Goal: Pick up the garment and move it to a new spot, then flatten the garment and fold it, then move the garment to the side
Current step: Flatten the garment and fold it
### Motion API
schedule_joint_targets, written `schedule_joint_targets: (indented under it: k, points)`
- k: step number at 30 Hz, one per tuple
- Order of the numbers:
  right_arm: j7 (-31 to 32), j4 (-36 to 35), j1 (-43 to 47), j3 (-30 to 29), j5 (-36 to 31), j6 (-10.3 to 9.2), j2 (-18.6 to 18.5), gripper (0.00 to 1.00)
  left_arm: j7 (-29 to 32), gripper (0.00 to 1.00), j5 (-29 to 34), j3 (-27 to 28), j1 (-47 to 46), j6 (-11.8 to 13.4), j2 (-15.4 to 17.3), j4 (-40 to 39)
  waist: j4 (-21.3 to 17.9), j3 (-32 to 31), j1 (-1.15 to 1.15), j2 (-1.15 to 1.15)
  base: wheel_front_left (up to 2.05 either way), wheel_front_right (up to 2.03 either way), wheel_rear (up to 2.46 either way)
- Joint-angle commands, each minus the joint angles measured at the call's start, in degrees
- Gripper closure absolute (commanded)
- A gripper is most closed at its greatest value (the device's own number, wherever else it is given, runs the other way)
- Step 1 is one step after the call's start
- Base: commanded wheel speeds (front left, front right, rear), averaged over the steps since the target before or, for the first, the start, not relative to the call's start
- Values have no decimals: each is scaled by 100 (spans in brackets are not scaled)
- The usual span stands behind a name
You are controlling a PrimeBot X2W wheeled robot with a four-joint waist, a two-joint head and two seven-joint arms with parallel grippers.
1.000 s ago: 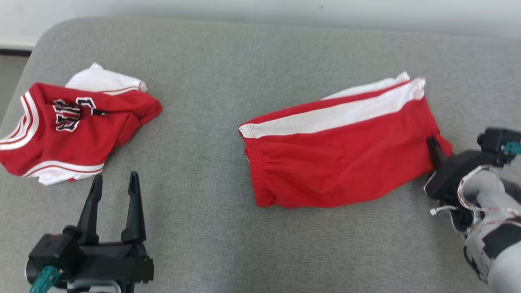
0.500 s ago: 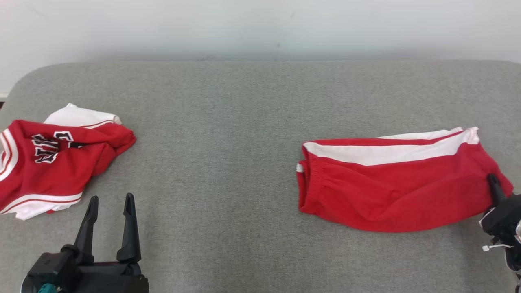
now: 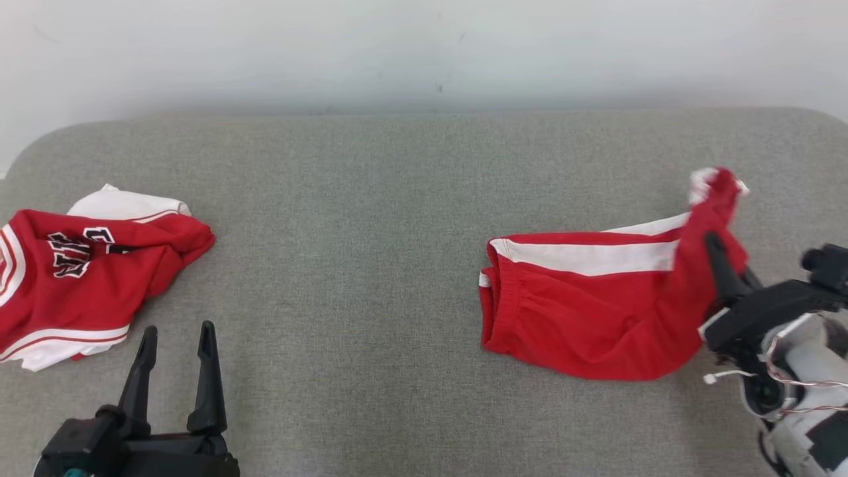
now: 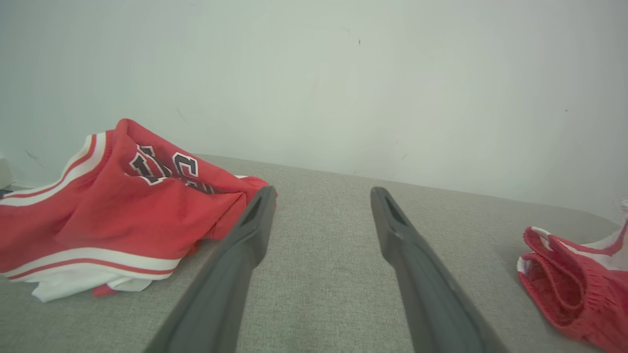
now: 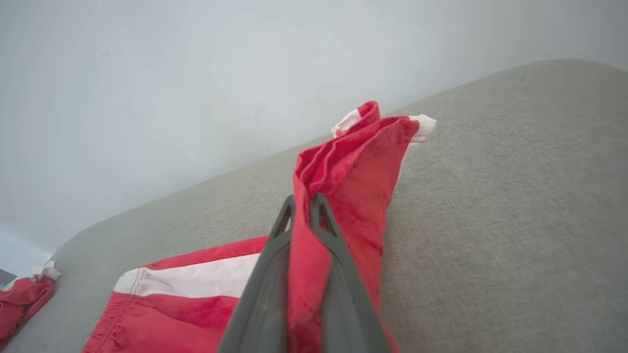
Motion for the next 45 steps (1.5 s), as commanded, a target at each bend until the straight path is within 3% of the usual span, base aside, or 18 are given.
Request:
schedule_joint_targets:
  k: [1,12,23,24,25,26,30,38,39,40,41,45]
  points:
    - [-47,-134,8,34,-35,-13,50,100,-1,0,15,3,82,32,2,-29,-3,-51,0,0,0,0,0]
    - [10,-1442,314,569,-574,-14,477,100,-1,0,-85,-144,19,64,2,-38,263,41,0,0,0,0,0]
    - [-21,-1422,1185,684,-1243,-14,1163,100,-1,0,-173,-234,-16,118,2,-15,515,63,0,0,0,0,0]
    - [-49,-1411,1220,657,-1277,-14,1211,83,-2,0,-176,-236,-1,124,1,-15,511,54,0,0,0,0,0]
    - [-63,-1406,1234,631,-1326,-14,1233,37,-1,0,-179,-238,14,128,1,-12,505,45,0,0,0,0,0]
    - [-97,-1409,1234,588,-1392,-14,1222,0,-1,0,-177,-242,23,130,1,-9,497,36,0,0,0,0,0]
    - [-205,-1606,1190,275,-1601,-14,1127,0,-1,0,-134,-226,28,118,2,9,436,-3,0,0,0,0,0]
    - [-256,-1932,1463,-969,-2056,-14,856,0,-1,0,-74,-232,35,90,2,54,399,-76,0,0,0,0,0]
    - [-250,-1892,1514,-1100,-2118,-14,850,25,-1,0,-70,-247,33,83,1,60,408,-80,0,0,0,0,0]
    - [-250,-1835,1549,-1192,-2184,-14,848,93,-2,0,-63,-263,29,76,1,63,422,-82,0,0,0,0,0]
    - [-250,-1778,1569,-1250,-2260,-14,847,100,-1,0,-56,-266,21,69,2,73,438,-83,0,0,0,0,0]
    - [-251,-1335,1479,-1277,-2489,-14,917,100,-1,0,-40,-295,-23,51,1,105,504,-68,0,0,0,0,0]
